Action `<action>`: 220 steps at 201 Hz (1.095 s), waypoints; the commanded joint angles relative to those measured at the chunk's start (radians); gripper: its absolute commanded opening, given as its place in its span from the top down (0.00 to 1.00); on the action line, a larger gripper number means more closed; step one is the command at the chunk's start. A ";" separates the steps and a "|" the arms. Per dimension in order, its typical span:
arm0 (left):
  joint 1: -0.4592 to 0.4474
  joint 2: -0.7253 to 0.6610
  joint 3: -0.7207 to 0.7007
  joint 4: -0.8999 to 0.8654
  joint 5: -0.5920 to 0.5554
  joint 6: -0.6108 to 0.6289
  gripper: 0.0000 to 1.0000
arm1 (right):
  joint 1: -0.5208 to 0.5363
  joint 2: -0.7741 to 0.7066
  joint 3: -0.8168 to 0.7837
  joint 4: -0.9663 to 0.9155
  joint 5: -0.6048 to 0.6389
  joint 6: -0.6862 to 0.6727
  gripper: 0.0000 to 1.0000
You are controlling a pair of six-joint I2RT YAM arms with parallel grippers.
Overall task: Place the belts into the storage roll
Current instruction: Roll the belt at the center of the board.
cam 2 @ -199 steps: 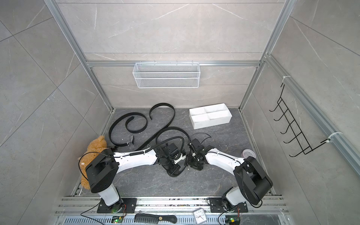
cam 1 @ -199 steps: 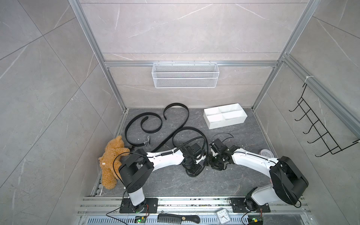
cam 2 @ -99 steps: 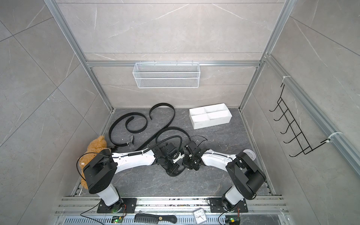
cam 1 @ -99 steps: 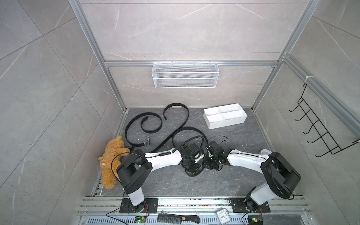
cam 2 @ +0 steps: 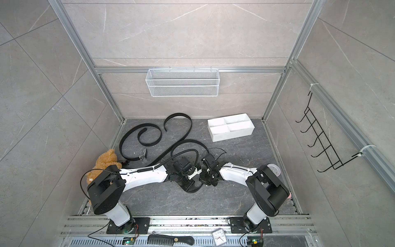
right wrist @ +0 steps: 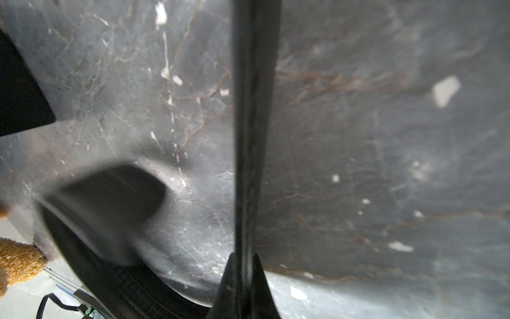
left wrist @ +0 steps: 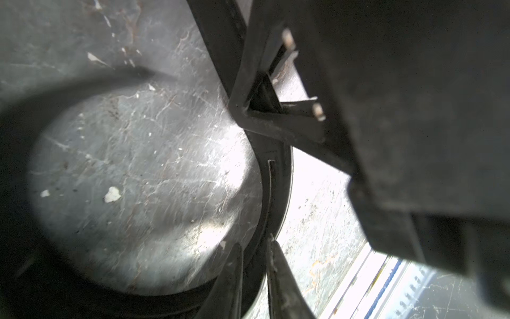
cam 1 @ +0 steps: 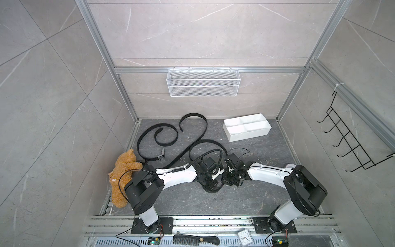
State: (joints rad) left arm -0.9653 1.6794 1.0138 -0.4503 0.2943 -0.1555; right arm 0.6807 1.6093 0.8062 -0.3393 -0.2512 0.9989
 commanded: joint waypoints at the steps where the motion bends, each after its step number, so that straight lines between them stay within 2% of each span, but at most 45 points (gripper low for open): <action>1: -0.029 0.024 0.032 -0.065 0.093 0.117 0.78 | 0.016 0.045 0.040 0.050 0.025 -0.021 0.98; 39: -0.028 0.008 0.031 -0.054 0.089 0.117 0.78 | 0.015 0.056 0.062 0.024 0.039 -0.035 0.98; 58: -0.029 -0.054 0.037 -0.040 0.046 0.071 0.73 | 0.017 0.052 0.067 0.011 0.043 -0.045 0.98; 86: -0.005 -0.163 0.045 -0.044 -0.187 -0.105 0.63 | 0.017 0.041 0.072 -0.014 0.053 -0.058 0.98; 98: 0.008 -0.195 0.047 -0.080 -0.280 -0.187 0.55 | 0.017 0.041 0.074 -0.018 0.053 -0.063 0.98; 103: 0.012 -0.207 0.046 -0.090 -0.299 -0.215 0.51 | 0.017 0.040 0.076 -0.019 0.053 -0.064 0.98; 138: 0.035 -0.241 0.047 -0.252 -0.423 -0.479 0.45 | 0.021 0.029 0.076 -0.019 0.052 -0.063 0.96; 144: 0.041 -0.236 0.043 -0.271 -0.426 -0.515 0.34 | 0.022 0.028 0.074 -0.020 0.053 -0.062 0.96; 149: 0.048 -0.230 0.045 -0.298 -0.434 -0.547 0.32 | 0.023 0.024 0.074 -0.019 0.052 -0.064 0.95; 162: 0.071 -0.221 0.028 -0.308 -0.427 -0.601 0.32 | 0.028 0.021 0.077 -0.023 0.050 -0.068 0.88; 188: 0.104 -0.227 -0.029 -0.269 -0.418 -0.635 0.33 | 0.032 -0.027 0.091 -0.089 0.086 -0.086 0.57; 204: 0.127 -0.257 -0.065 -0.229 -0.420 -0.630 0.34 | 0.031 -0.075 0.121 -0.169 0.118 -0.117 0.50; 220: 0.188 -0.272 -0.040 -0.230 -0.428 -0.557 0.33 | 0.032 -0.104 0.164 -0.250 0.133 -0.152 0.48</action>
State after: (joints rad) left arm -0.8371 1.4532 0.9573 -0.6777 -0.1059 -0.7319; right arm 0.7086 1.5730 0.8963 -0.4477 -0.1764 0.9089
